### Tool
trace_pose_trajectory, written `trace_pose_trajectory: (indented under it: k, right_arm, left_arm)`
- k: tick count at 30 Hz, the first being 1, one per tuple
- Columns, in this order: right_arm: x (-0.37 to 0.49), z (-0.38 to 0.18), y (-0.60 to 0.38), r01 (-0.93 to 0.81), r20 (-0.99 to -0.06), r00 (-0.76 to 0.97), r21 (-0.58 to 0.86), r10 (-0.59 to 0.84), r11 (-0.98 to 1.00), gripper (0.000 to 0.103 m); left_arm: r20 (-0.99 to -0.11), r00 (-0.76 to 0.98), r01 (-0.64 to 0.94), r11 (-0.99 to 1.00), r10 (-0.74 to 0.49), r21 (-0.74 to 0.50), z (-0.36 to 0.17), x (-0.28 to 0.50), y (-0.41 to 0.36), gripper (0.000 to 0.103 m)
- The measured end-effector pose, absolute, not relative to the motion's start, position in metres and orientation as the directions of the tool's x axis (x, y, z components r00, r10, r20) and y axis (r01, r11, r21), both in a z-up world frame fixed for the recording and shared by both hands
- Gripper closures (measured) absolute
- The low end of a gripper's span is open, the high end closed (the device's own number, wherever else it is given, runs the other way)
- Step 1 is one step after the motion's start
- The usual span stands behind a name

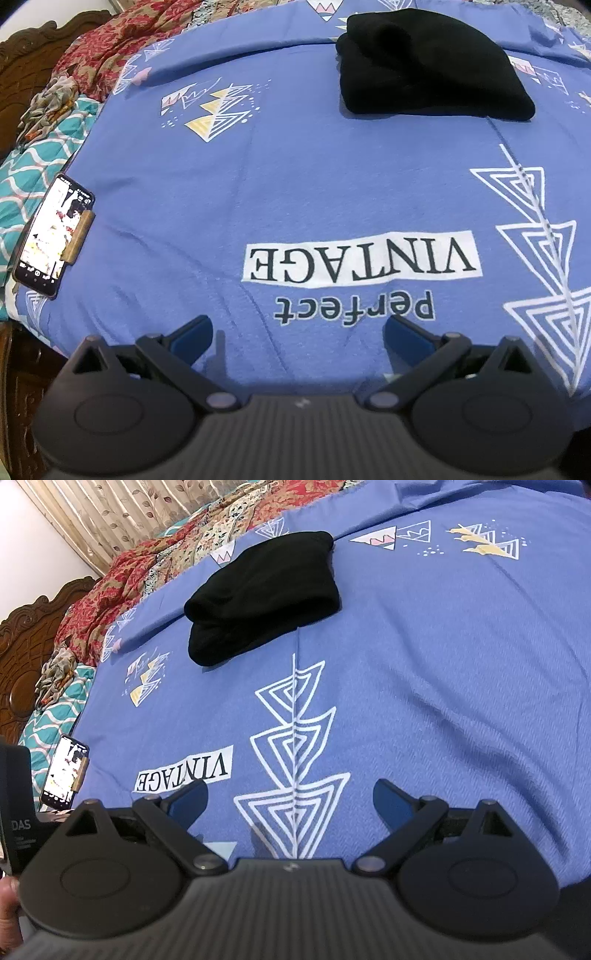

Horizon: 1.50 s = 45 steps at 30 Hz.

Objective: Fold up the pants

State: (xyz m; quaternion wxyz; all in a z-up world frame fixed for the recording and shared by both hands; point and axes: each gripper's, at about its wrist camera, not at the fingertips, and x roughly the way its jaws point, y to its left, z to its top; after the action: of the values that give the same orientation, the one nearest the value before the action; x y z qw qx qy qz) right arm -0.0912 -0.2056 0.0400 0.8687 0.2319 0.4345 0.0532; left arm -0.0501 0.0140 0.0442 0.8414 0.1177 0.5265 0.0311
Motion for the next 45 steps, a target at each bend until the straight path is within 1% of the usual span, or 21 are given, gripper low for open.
trace_pose_trajectory:
  k: [10,45]
  right_arm:
    - [-0.0914,0.0388,-0.2050,0.113,-0.732,0.614,0.453,0.296,0.884,0.005]
    - [-0.0892,0.0421,-0.2097,0.109,-0.724,0.627,0.447,0.287,0.888,0.005]
  left_arm:
    - [-0.876,0.441,0.063,0.966,0.198,0.250,0.0420,-0.0508,0.0154,0.000]
    - [-0.863,0.465,0.067,0.964,0.199,0.258,0.0500,-0.0509,0.0141,0.000]
